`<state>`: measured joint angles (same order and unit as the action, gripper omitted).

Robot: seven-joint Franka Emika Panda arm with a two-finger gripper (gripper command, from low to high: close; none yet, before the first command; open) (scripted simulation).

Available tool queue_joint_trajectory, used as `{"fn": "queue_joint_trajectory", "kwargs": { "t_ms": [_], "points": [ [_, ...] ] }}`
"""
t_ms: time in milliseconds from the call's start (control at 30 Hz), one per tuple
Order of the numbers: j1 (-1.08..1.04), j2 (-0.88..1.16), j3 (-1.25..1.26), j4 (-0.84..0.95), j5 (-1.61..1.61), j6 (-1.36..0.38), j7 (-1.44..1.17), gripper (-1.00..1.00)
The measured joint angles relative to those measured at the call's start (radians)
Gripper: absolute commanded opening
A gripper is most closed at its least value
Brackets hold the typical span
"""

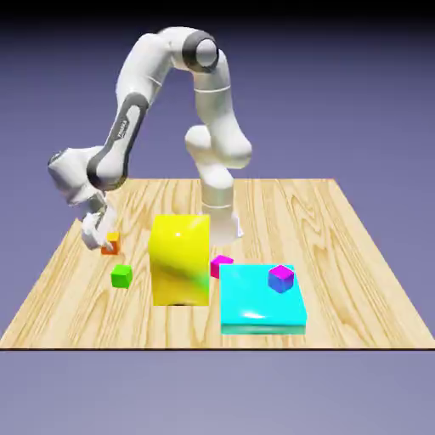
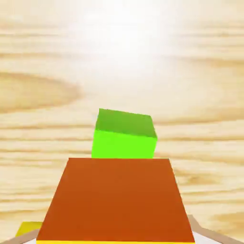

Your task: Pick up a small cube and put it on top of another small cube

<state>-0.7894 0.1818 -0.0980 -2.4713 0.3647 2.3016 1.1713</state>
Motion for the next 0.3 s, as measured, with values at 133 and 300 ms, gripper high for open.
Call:
{"fn": "queue_joint_trajectory", "kwargs": {
  "t_ms": [133, 300],
  "points": [
    [0.002, 0.071, 0.022, -0.021, 0.041, 0.088, -0.03, 1.0],
    [-0.001, -0.067, -0.021, 0.02, -0.046, -0.085, 0.033, 1.0]
  ]
}}
